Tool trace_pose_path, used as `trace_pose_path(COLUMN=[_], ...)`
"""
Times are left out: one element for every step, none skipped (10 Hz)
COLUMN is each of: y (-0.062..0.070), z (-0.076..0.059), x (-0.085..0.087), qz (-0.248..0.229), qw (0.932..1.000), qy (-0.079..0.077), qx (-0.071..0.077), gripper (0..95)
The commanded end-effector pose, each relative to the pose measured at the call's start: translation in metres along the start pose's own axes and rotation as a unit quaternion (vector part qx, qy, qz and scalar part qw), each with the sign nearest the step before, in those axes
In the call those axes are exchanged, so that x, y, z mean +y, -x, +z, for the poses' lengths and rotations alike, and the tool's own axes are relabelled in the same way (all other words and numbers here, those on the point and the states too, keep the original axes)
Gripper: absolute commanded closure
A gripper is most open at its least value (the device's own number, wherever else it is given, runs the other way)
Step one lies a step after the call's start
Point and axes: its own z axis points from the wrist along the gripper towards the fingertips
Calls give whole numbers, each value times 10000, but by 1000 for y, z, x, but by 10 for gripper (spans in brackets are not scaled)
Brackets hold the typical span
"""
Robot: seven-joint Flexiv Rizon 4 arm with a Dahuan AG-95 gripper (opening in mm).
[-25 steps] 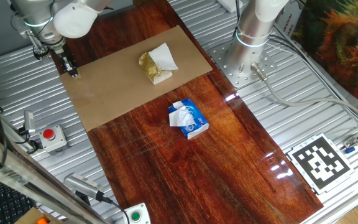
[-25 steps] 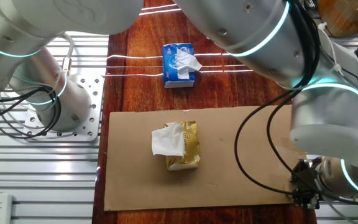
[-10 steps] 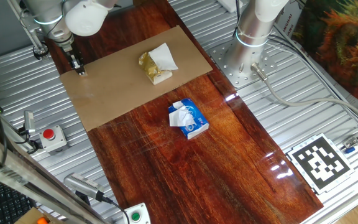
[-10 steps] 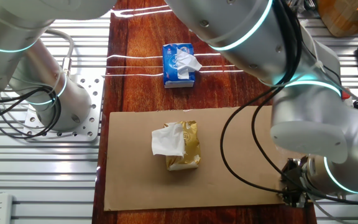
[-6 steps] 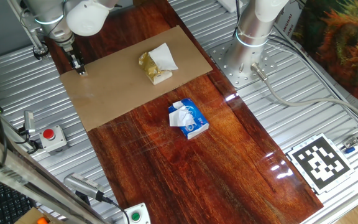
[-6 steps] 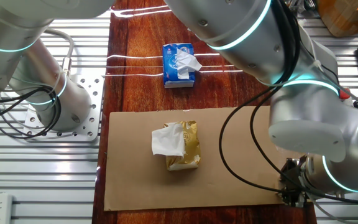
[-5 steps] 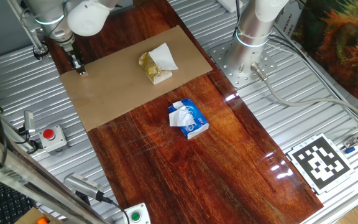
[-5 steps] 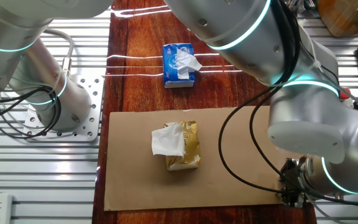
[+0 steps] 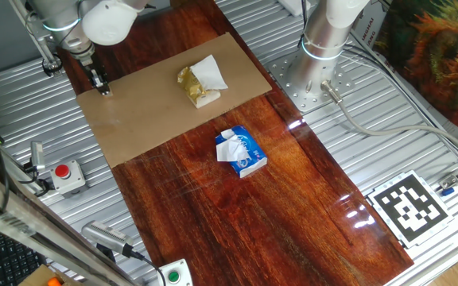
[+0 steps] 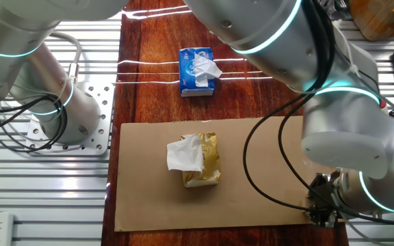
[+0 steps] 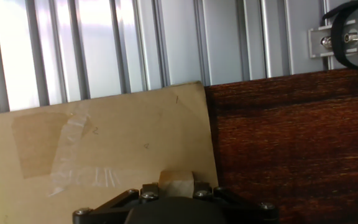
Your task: Hold a small block with the gripper and sweep it from left to right on the table
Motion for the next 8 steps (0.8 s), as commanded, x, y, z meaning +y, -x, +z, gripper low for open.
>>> trace_pose_path(y=[-2,-2,-2,-2,-2,-2,-2,-2], z=[-1,-1,-1,-1,-1,-1,-1,-1], x=[0,0,0,0,0,0,0,0], qz=[-8,-28,-31,-25,-30,-40,-47,-53], qw=[10000,10000,10000,10000,10000,10000,10000,10000], qy=[9,8,13,6,8,6,9,12], qx=[-18,-37,-35,-35,-36,-37,-35,-34], gripper=[760,760,760,760,760,760,760,760])
